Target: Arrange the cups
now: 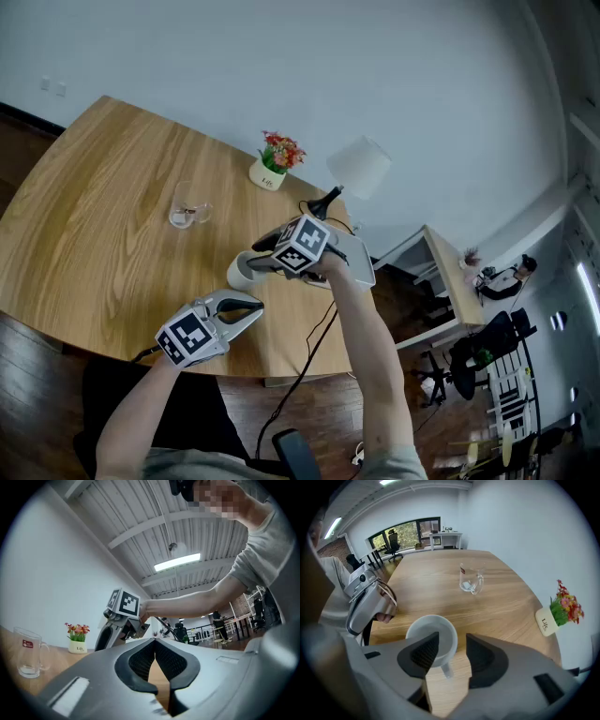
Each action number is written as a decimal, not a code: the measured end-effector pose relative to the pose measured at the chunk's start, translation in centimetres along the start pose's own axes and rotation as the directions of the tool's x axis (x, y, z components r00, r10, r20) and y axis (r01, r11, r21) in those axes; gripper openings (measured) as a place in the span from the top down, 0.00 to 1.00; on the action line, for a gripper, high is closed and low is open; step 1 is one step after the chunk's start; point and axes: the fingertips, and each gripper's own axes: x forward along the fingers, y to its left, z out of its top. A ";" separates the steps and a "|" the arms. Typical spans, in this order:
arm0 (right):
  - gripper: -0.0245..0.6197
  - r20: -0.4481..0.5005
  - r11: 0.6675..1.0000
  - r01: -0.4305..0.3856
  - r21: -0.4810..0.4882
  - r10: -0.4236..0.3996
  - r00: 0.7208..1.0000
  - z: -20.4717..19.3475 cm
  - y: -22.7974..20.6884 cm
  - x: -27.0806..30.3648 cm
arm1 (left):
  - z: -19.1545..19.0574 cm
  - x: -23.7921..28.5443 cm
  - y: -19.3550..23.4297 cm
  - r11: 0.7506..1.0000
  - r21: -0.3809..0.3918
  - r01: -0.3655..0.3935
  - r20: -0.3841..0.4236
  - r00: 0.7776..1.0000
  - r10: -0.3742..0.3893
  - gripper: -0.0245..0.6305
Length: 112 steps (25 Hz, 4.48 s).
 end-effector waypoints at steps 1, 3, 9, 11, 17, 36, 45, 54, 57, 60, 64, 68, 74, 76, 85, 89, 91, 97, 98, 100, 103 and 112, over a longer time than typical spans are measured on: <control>0.69 -0.021 1.000 -0.011 0.001 0.011 1.000 -0.2 -0.1 0.3 | -0.2 0.3 -0.1 1.000 -0.009 -0.004 -0.010 1.000 0.004 0.95; 0.69 -0.063 0.999 -0.034 0.004 0.034 0.997 -0.7 -0.2 1.1 | -0.7 0.9 -0.2 1.000 -0.026 -0.008 -0.034 0.999 0.007 0.95; 0.89 -0.126 0.996 -0.091 0.021 0.093 0.988 -0.9 0.2 2.4 | -2.3 1.4 -0.1 0.999 -0.044 -0.010 -0.104 0.995 0.006 0.95; 0.90 -0.131 0.994 -0.089 0.057 0.096 0.987 -1.1 0.0 2.1 | -2.3 1.4 0.0 0.999 -0.045 -0.014 -0.103 0.995 0.010 0.95; 0.90 -0.069 0.986 -0.061 0.155 0.072 0.995 -2.8 -1.3 -1.0 | -2.3 1.6 -0.2 0.999 -0.047 -0.004 -0.095 0.995 0.000 0.95; 0.90 -0.166 0.770 0.287 0.570 -0.234 0.958 -19.5 -20.4 -17.2 | -4.1 4.8 -1.8 0.993 -0.084 0.079 -0.164 0.982 -0.092 0.95; 0.89 -0.173 0.737 0.244 0.631 -0.173 0.970 -22.0 -24.1 -13.5 | -4.1 5.0 -2.0 0.993 -0.089 0.082 -0.183 0.978 -0.097 0.95; 0.87 -0.131 0.739 0.182 0.649 -0.127 0.983 -22.3 -24.2 -12.4 | -4.0 5.2 -2.1 0.992 -0.104 0.076 -0.187 0.978 -0.095 0.95; 0.85 -0.163 0.754 0.229 0.616 -0.162 0.973 -22.6 -24.6 -12.5 | -4.1 5.3 -1.9 0.992 -0.102 0.077 -0.185 0.978 -0.095 0.95; 0.85 -0.154 0.765 0.244 0.597 -0.189 0.970 -22.3 -24.4 -13.4 | -4.1 5.2 -2.0 0.992 -0.098 0.079 -0.191 0.977 -0.097 0.95; 0.85 -0.129 0.771 0.262 0.581 -0.231 0.964 -21.8 -24.1 -15.1 | -4.1 5.3 -2.0 0.992 -0.104 0.074 -0.184 0.979 -0.093 0.95; 0.85 -0.060 0.773 0.286 0.567 -0.307 0.950 -20.1 -23.6 -17.6 | -4.0 5.3 -2.0 0.992 -0.102 0.071 -0.188 0.978 -0.089 0.95; 0.86 0.206 0.894 0.292 0.341 -0.374 0.904 -9.2 -18.1 -20.1 | -3.5 6.3 -2.4 0.992 -0.085 0.091 -0.161 0.981 -0.104 0.95; 0.87 0.257 0.913 0.360 0.191 -0.401 0.879 -4.9 -15.8 -19.1 | -3.4 6.2 -2.5 0.991 -0.090 0.095 -0.152 0.982 -0.108 0.95; 0.85 0.358 0.976 0.215 -0.028 -0.191 0.914 11.0 -6.9 -9.5 | -1.9 5.3 -1.6 0.997 -0.058 0.060 -0.058 0.996 -0.063 0.95; 0.73 0.275 0.987 0.157 -0.044 -0.139 0.951 14.1 -5.4 -4.6 | -1.7 5.1 -1.3 0.998 -0.047 0.040 -0.041 0.998 -0.042 0.95; 0.60 0.232 0.989 0.145 -0.022 -0.136 0.963 15.2 -5.7 -2.3 | -1.8 5.2 -1.3 0.998 -0.047 0.039 -0.040 0.998 -0.041 0.95; 0.61 0.150 0.986 0.120 0.114 -0.137 0.979 17.0 -8.9 1.9 | -1.8 5.3 -1.5 0.998 -0.049 0.045 -0.042 0.998 -0.047 0.95; 0.62 0.139 0.985 0.108 0.132 -0.126 0.982 17.1 -9.4 2.4 | -1.7 5.3 -1.5 0.998 -0.049 0.045 -0.042 0.998 -0.047 0.95; 0.68 0.126 0.985 0.070 0.159 -0.091 0.988 17.2 -10.0 3.4 | -1.8 5.3 -1.5 0.998 -0.050 0.044 -0.042 0.998 -0.046 0.95; 0.68 0.088 0.987 0.025 0.160 -0.040 0.995 17.0 -9.9 5.2 | -1.8 5.2 -1.6 0.998 -0.051 0.043 -0.043 0.998 -0.045 0.95; 0.92 0.036 0.978 -0.041 0.207 0.034 0.999 15.9 -9.5 6.7 | -1.6 5.5 -1.6 0.998 -0.049 0.048 -0.048 0.998 -0.051 0.95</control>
